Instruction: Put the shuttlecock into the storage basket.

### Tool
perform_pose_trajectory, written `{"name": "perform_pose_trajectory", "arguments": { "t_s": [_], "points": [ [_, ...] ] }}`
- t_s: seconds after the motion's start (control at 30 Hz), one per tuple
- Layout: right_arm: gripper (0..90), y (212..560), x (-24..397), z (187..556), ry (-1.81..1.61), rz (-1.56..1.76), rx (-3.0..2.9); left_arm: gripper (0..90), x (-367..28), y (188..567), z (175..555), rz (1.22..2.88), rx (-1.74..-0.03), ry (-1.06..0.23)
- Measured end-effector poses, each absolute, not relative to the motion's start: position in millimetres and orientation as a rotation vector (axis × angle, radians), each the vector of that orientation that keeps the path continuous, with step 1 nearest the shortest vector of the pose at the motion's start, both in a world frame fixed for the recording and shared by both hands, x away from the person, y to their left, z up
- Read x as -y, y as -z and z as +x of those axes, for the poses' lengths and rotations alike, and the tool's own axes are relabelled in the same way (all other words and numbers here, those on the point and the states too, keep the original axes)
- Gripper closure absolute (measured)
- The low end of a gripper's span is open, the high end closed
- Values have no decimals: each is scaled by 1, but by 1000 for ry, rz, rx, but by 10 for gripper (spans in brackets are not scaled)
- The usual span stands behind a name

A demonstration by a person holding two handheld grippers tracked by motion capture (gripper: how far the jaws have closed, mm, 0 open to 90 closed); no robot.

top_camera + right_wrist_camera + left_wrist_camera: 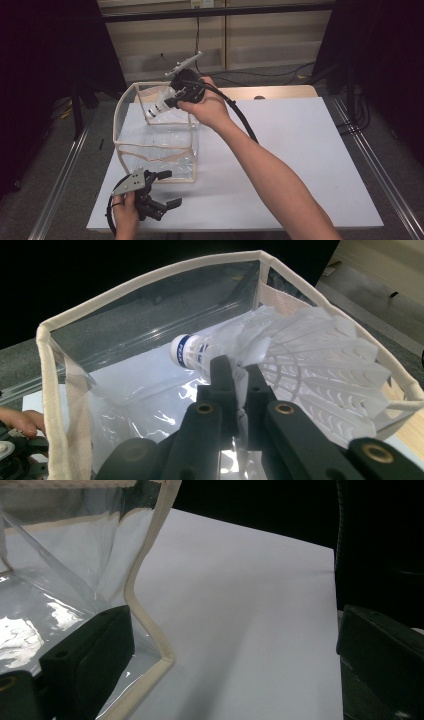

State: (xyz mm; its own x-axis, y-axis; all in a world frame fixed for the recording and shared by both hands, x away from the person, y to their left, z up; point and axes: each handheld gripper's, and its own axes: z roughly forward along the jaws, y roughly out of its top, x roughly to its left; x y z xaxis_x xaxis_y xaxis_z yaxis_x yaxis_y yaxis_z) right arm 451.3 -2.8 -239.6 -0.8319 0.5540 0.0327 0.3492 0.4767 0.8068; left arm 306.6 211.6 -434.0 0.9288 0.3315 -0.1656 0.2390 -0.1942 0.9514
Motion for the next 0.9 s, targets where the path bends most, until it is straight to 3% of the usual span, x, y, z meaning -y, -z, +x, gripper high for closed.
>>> {"name": "perform_pose_trajectory", "arguments": {
  "t_s": [0.9],
  "points": [
    [878, 251, -16, 461, -1247, 761, -2535, 22, -210, 434, 306, 1789, -421, -86]
  ]
}}
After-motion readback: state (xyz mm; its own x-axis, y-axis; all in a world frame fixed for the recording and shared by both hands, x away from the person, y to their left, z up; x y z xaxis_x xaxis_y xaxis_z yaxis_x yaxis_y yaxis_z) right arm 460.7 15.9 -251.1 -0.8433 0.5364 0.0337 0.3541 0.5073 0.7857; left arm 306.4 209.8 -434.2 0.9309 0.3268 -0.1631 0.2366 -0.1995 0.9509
